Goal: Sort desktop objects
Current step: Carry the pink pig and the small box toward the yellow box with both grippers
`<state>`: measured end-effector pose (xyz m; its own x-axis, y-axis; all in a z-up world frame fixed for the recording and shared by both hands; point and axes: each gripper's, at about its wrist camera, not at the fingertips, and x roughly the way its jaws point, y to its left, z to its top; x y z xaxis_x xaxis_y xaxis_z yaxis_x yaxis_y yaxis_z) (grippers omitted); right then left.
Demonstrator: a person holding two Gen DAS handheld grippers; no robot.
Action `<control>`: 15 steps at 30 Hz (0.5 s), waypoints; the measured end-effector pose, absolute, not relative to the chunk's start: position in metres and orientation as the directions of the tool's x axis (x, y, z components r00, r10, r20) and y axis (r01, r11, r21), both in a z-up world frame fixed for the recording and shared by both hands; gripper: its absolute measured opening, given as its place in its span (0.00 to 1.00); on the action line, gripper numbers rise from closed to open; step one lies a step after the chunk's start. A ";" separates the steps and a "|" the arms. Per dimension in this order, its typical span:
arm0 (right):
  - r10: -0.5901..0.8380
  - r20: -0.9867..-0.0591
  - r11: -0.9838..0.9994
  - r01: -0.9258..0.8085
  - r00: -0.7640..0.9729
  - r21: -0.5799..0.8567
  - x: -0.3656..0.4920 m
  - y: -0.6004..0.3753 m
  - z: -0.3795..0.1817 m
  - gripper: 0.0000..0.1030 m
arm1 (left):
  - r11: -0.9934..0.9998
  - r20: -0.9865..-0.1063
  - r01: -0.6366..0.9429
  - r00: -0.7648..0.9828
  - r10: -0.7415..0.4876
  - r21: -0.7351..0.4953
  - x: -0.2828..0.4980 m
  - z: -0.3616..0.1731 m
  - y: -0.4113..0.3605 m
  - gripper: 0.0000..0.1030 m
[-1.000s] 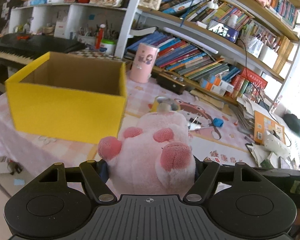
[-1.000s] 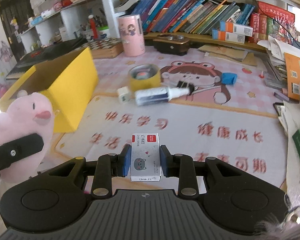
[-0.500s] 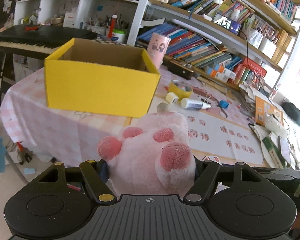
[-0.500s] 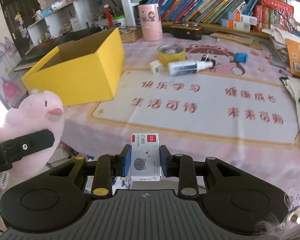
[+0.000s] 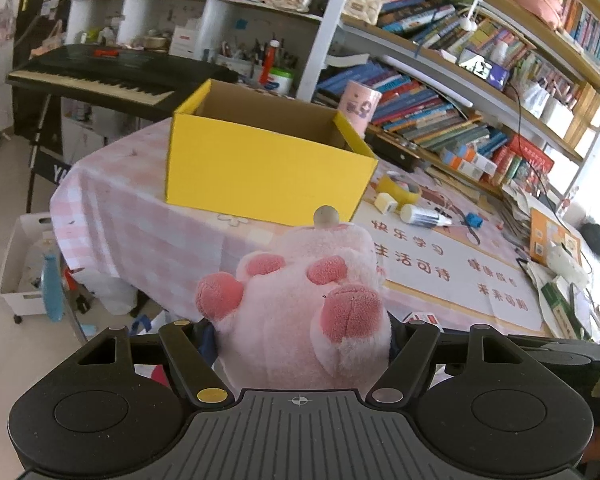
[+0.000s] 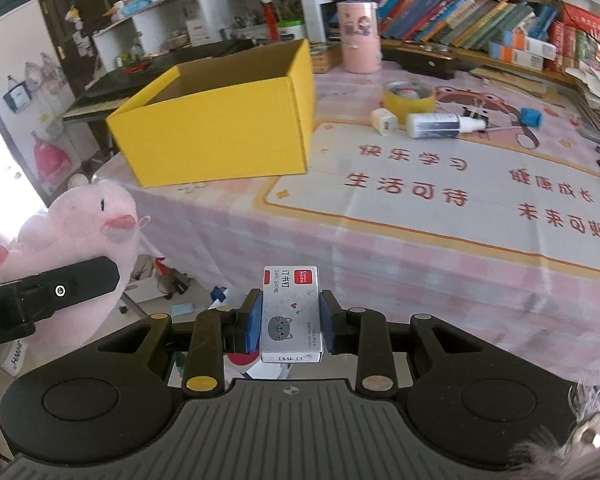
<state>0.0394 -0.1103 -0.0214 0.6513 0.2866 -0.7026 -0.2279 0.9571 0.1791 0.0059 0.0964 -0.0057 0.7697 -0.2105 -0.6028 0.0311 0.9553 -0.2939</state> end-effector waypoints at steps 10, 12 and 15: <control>0.302 -0.688 0.951 -0.259 0.659 0.169 0.038 -0.098 -0.016 0.27 | 0.956 -0.583 0.025 0.787 -0.200 -0.294 0.000 -0.002 0.105 0.70; 0.305 -0.686 0.950 -0.263 0.661 0.169 0.037 -0.096 -0.015 0.27 | 0.956 -0.580 0.025 0.790 -0.198 -0.293 0.000 -0.001 0.106 0.70; 0.309 -0.683 0.948 -0.268 0.662 0.169 0.037 -0.095 -0.014 0.27 | 0.956 -0.576 0.023 0.793 -0.196 -0.294 0.000 0.000 0.107 0.70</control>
<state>0.0369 -0.0949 -0.0135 0.6618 0.3089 -0.6830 -0.2682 0.9484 0.1691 0.0000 0.1069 -0.0004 0.7934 -0.1960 -0.5763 0.0228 0.9557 -0.2935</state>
